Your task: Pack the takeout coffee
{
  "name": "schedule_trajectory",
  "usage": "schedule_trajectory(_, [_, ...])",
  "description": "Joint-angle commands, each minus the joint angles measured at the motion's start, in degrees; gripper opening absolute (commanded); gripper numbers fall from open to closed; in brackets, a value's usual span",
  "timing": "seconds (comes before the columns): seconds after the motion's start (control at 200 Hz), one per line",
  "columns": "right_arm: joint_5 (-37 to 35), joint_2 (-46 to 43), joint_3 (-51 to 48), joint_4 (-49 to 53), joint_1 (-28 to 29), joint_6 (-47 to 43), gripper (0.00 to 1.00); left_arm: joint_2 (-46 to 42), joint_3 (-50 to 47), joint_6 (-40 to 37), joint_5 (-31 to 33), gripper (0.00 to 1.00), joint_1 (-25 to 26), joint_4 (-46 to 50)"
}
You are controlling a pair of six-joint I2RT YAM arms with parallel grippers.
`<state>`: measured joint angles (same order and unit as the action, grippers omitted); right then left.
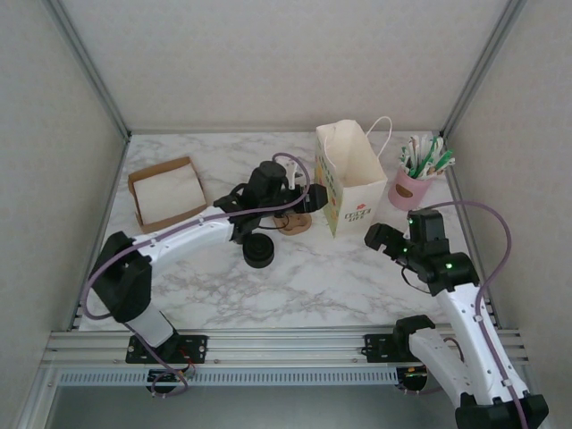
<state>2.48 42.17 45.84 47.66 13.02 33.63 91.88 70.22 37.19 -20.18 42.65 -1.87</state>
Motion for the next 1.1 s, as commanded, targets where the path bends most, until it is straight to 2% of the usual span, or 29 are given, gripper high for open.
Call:
schedule_trajectory(0.0, [3.47, -2.18, 0.74, -1.03, 0.27, -1.78, 0.99, -4.49, -1.13, -3.28, 5.14, 0.73, -0.47, 6.25])
schedule_trajectory(0.105, [7.55, -2.61, 0.22, -2.01, 0.30, -2.47, 0.99, -7.70, -0.96, -5.62, 9.82, 0.82, -0.78, 12.89])
schedule_trajectory(0.19, [11.72, -1.90, -0.32, -3.32, 0.34, -2.84, 0.99, -10.45, -0.96, -7.46, 13.22, 0.99, -1.07, 18.07])
schedule_trajectory(0.3, [16.03, -0.61, -1.28, -5.85, 0.89, -2.87, 0.95, -13.38, -0.99, -9.52, 17.93, 1.00, -1.50, 25.03])
schedule_trajectory(0.426, [16.94, 0.82, -1.45, -7.96, 3.37, -2.84, 0.93, -15.85, -0.98, -11.35, 21.13, 0.99, -2.82, 31.69])
schedule_trajectory(0.711, [13.85, 7.42, 0.93, -10.74, 12.82, -4.03, 0.86, -13.01, 2.73, -14.33, 25.22, 0.74, -6.65, 44.76])
schedule_trajectory(0.981, [9.49, 10.41, 1.88, -10.83, 17.37, -4.48, 0.83, -7.79, 6.00, -16.13, 25.77, 0.44, -8.02, 48.81])
schedule_trajectory(1.096, [8.76, 10.25, 1.67, -10.57, 17.76, -4.45, 0.83, -5.55, 6.70, -16.92, 26.09, 0.41, -8.07, 49.29])
